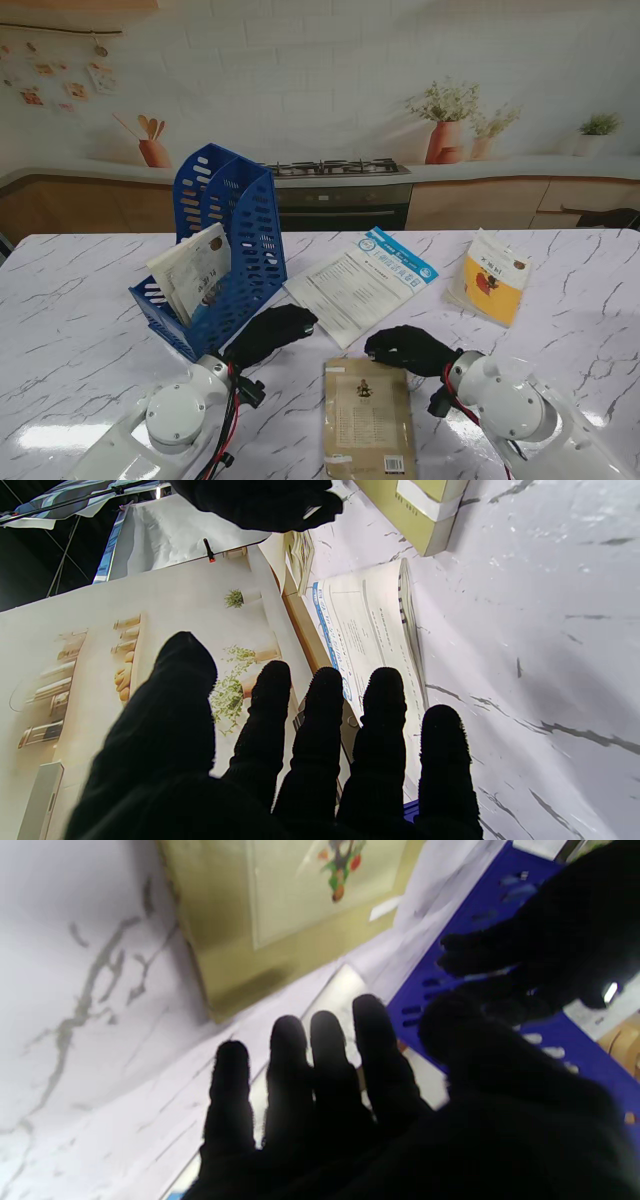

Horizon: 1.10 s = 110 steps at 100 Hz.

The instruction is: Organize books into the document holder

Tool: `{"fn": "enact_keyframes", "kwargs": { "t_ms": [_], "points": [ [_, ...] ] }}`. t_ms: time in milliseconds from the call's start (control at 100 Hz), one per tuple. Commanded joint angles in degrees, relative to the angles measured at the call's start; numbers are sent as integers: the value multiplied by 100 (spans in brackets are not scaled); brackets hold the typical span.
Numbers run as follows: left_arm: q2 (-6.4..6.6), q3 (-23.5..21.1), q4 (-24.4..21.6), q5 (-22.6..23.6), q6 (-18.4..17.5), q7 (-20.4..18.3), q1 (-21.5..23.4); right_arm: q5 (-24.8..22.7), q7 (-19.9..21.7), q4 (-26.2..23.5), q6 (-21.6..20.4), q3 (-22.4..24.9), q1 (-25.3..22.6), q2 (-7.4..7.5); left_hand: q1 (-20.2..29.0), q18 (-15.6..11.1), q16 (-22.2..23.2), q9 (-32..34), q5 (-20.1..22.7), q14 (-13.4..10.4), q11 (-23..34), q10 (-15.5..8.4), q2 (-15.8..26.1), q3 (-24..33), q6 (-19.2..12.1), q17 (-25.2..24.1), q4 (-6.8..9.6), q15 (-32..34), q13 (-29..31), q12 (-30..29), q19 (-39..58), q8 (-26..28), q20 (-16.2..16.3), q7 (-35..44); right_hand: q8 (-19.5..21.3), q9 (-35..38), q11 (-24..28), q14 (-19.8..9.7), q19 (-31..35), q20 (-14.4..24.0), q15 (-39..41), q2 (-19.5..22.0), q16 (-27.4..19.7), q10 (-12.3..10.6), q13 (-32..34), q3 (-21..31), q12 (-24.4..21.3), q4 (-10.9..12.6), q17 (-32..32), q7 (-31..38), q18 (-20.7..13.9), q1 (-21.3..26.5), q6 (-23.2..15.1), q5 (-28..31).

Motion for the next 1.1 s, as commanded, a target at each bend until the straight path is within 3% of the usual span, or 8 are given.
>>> {"fn": "enact_keyframes", "kwargs": {
  "t_ms": [0, 160, 260, 320, 470, 630, 830, 1090],
  "points": [
    [-48, 10, 42, -17, -19, -27, -12, -155, -188, -309, 157, 148, -305, -109, 5, -221, 19, 10, -60, 86, 157, 23, -141, 323, 103, 124, 165, 139, 27, 34, 351, 5, 28, -27, 96, 48, 122, 39, 203, 47, 183, -151, 104, -150, 135, -132, 148, 198, 91, 15, 817, -192, -228, -100],
    [-74, 9, 63, 112, 166, 99, -42, -572, -567, -746, 772, 471, -681, -180, -71, -529, -25, 9, -124, -18, 263, -15, -691, 1118, 219, 608, 92, 276, 207, 57, 541, 2, 74, 8, 310, 576, 212, 141, 952, 1209, 513, -571, 739, -302, 924, -170, 622, 153, 851, 205, 1174, -364, -805, -55],
    [-58, 1, 33, 133, 386, 22, -65, -771, -552, -913, 1210, 615, -804, -177, -120, -589, -59, -53, -182, 26, 247, 43, -777, 1218, 292, 771, 71, 284, 217, 36, 586, 2, 81, 6, 279, 890, 282, 263, 1463, 1664, 774, -802, 877, -128, 1316, -63, 682, 104, 1377, 235, 1263, -606, -450, 151],
    [-47, 2, 0, 117, 555, -56, -73, -823, -530, -960, 1466, 662, -845, -177, -190, -596, -87, -281, -328, 82, 173, 151, -790, 1230, 408, 756, 52, 256, 71, 2, 575, -40, 75, -97, 232, 1188, 297, 468, 1714, 1815, 930, -1028, 892, 171, 1636, 64, 613, 56, 1833, 242, 1317, -795, -102, 427],
    [-32, 8, -76, 59, 949, -200, -65, -788, -485, -937, 1872, 675, -843, -181, -384, -470, -150, -648, -615, 232, 139, 363, -745, 1127, 723, 762, 14, 267, -113, -22, 614, -119, 95, -361, 105, 1531, 301, 726, 1913, 1620, 1030, -1311, 742, 587, 2058, 290, 384, -61, 2421, 126, 1446, -1258, 409, 702],
    [-23, 6, -121, -47, 1259, -323, -42, -653, -309, -978, 2335, 617, -803, -162, -302, -664, -224, -702, -690, 267, 184, 573, -723, 1011, 943, 1111, 17, 423, 46, -48, 648, -213, 72, -646, -3, 1643, 451, 863, 2084, 1301, 1053, -1375, 567, 980, 2370, 234, 165, -142, 2907, 40, 1522, -1714, 865, 753],
    [-23, 37, -213, -105, 1781, -420, -51, -465, 185, -1103, 2907, 551, -743, -67, -236, -542, -292, -653, -722, 412, 225, 822, -668, 1008, 1211, 1437, 27, 560, 199, -133, 685, -256, 40, -744, -89, 1626, 457, 956, 2115, 1038, 975, -1325, 275, 1245, 2502, 47, 115, -131, 3350, 6, 1487, -1708, 1191, 734],
    [-30, 120, -284, -247, 2392, -560, -104, -5, 440, -1066, 3467, 363, -561, -27, -82, -355, -362, -654, -1006, 572, 203, 1097, -576, 901, 1067, 1637, 50, 694, 302, -261, 790, -347, 49, -981, -236, 1344, 393, 1077, 2013, 727, 760, -1214, 41, 1577, 2427, -193, 91, -87, 3562, -146, 1352, -1460, 1548, 550]
  ]
}}
